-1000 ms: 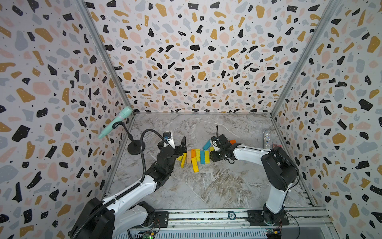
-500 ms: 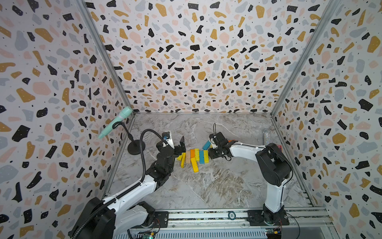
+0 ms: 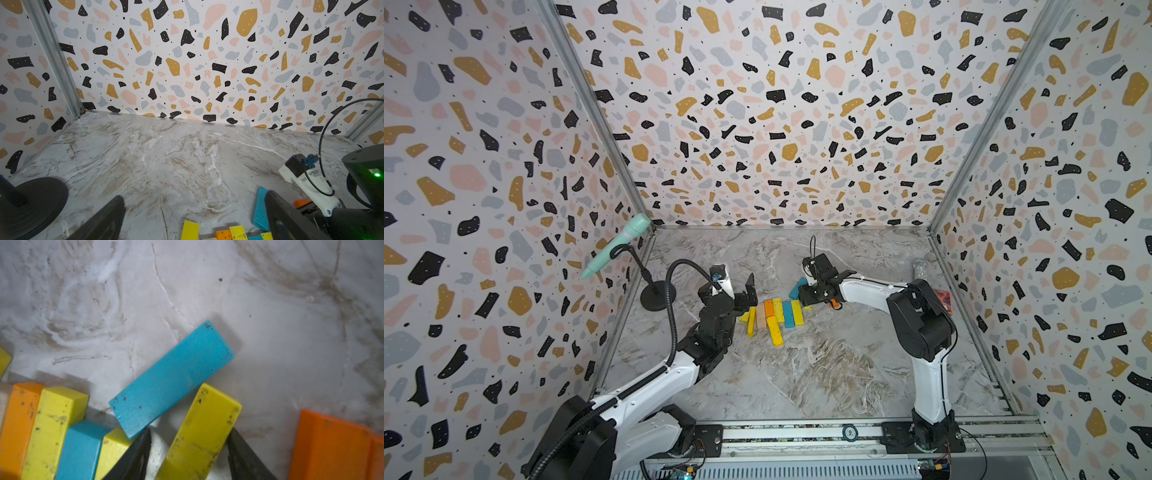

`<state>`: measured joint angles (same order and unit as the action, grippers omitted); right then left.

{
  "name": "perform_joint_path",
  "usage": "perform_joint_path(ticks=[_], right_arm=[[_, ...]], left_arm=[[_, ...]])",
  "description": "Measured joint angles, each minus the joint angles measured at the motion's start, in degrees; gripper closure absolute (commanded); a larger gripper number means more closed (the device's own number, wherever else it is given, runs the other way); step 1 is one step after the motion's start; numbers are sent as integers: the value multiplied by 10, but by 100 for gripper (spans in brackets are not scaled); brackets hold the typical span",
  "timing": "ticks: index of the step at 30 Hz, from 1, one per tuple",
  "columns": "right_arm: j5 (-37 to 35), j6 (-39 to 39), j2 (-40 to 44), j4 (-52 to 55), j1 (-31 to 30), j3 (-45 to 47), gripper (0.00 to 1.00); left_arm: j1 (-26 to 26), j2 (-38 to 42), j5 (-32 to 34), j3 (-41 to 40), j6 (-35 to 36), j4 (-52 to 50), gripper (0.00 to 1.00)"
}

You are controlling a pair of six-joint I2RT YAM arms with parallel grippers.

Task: Assemble the number 6 with building blocks
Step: Pick up the building block from the center of the board.

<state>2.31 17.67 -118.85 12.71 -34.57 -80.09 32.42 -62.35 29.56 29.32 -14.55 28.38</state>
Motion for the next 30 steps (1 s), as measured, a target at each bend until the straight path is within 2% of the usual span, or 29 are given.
perform_joint_path(ticks=[12,17,22,30], right_arm=[[-22,-9,-13,14,1,-19,66],[-16,-8,7,6,3,8,71],[-10,-3,74,5,5,86,72],[7,5,263,-9,25,256,72]], left_arm=[[0,0,1,0,0,0,1],[0,0,-3,0,0,0,1],[0,-2,-28,-7,5,9,0],[0,-28,-94,-10,15,28,1]])
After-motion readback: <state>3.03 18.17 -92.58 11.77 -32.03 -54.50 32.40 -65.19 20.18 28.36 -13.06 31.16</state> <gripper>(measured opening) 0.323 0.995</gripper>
